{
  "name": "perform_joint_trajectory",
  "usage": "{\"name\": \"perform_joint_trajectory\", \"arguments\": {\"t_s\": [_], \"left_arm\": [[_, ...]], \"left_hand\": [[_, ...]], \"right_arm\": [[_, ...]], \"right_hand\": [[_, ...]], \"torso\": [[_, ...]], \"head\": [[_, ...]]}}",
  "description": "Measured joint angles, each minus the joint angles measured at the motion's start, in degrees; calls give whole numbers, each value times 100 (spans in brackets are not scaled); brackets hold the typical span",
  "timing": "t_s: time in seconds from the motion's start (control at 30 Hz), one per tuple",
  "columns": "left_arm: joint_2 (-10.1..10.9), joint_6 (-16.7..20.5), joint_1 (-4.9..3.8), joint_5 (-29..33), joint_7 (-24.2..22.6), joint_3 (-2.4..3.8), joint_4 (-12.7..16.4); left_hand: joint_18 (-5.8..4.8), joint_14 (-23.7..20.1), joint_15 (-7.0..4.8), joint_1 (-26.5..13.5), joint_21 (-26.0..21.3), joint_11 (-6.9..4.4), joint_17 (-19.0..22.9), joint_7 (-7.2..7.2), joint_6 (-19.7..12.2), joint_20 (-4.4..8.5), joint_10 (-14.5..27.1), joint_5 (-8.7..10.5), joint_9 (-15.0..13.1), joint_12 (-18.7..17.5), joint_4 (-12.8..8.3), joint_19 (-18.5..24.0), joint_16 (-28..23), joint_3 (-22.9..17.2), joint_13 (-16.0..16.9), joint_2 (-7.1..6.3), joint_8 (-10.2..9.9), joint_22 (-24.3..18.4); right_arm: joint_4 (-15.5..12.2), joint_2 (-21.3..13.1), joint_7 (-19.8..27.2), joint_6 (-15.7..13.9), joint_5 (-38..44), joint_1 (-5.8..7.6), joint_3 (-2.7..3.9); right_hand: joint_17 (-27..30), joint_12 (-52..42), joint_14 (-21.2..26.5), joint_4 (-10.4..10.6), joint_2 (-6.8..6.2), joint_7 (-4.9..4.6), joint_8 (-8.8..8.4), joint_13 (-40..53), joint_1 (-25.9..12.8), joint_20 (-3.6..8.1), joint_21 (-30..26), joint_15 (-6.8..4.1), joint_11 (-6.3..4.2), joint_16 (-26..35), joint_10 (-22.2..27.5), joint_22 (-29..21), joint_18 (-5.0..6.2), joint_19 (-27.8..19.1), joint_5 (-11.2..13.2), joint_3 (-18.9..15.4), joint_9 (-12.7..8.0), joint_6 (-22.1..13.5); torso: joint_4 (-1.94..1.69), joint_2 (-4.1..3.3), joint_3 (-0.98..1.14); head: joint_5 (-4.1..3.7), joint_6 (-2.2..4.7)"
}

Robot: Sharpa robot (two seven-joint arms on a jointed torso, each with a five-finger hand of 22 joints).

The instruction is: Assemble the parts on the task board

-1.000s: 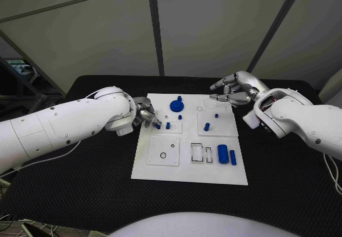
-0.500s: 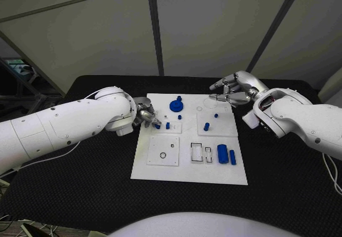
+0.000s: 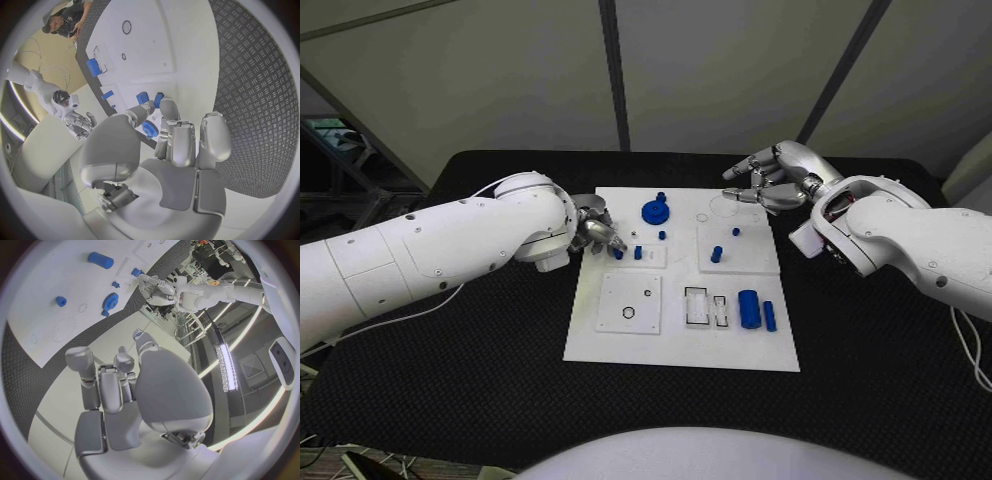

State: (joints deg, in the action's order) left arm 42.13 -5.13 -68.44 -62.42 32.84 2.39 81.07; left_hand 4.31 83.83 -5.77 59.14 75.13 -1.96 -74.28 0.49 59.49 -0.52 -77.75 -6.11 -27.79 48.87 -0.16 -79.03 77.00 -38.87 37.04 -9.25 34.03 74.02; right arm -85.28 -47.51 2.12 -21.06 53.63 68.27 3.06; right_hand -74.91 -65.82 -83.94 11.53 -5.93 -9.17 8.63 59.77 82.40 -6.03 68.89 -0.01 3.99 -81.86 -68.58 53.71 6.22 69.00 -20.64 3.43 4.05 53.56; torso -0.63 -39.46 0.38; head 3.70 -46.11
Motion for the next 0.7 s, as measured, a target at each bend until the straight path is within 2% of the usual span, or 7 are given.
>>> {"name": "perform_joint_trajectory", "arguments": {"t_s": [0.07,0.17,0.4,0.53,0.7], "left_arm": [[-12,-13,1,-2,13,-5,-12],[-30,-35,11,-4,29,-10,-32],[-56,-43,13,-2,44,-12,-65],[-59,-23,16,-1,60,-14,-76],[-50,13,17,-1,76,-14,-83]], "left_hand": [[0,-20,-42,-34,0,-122,-5,-35,47,0,-123,0,20,33,87,0,0,171,34,19,41,18],[0,-29,-54,-88,28,-162,-5,-41,62,15,-164,-7,59,46,178,-15,0,403,54,12,64,41],[-1,-7,-49,-292,63,-168,-10,6,108,11,-168,-9,148,100,429,-52,0,992,104,39,39,93],[-1,-7,-49,-382,77,-168,-12,-20,144,1,-168,-9,159,100,569,-81,0,1332,100,45,41,93],[-2,-7,-49,-388,100,-168,-16,-20,143,19,-169,-8,186,109,664,-102,0,1664,101,45,64,92]], "right_arm": [[-2,-1,0,0,-1,0,0],[-4,-6,0,0,-2,0,0],[-8,-14,0,0,-5,0,0],[-10,-18,0,0,-6,0,0],[-11,-23,-1,0,-6,0,0]], "right_hand": [[0,0,0,0,0,0,0,0,0,0,0,0,0,0,0,0,0,0,0,0,0,0],[0,0,0,0,0,0,0,0,0,0,0,0,0,0,0,0,0,0,0,0,0,0],[0,0,0,0,0,0,0,-8,0,0,0,0,0,0,0,-12,0,0,0,0,0,0],[0,0,0,0,0,0,0,-11,0,0,0,0,0,0,0,-16,0,0,0,0,0,0],[0,0,0,0,0,0,0,-11,0,0,0,0,0,0,0,-16,0,0,0,0,0,0]], "torso": [[0,0,0],[0,1,0],[0,3,0],[0,7,-1],[-4,8,-3]], "head": [[-2,-1],[-5,-5],[-16,-10],[-16,-10],[-17,-5]]}}
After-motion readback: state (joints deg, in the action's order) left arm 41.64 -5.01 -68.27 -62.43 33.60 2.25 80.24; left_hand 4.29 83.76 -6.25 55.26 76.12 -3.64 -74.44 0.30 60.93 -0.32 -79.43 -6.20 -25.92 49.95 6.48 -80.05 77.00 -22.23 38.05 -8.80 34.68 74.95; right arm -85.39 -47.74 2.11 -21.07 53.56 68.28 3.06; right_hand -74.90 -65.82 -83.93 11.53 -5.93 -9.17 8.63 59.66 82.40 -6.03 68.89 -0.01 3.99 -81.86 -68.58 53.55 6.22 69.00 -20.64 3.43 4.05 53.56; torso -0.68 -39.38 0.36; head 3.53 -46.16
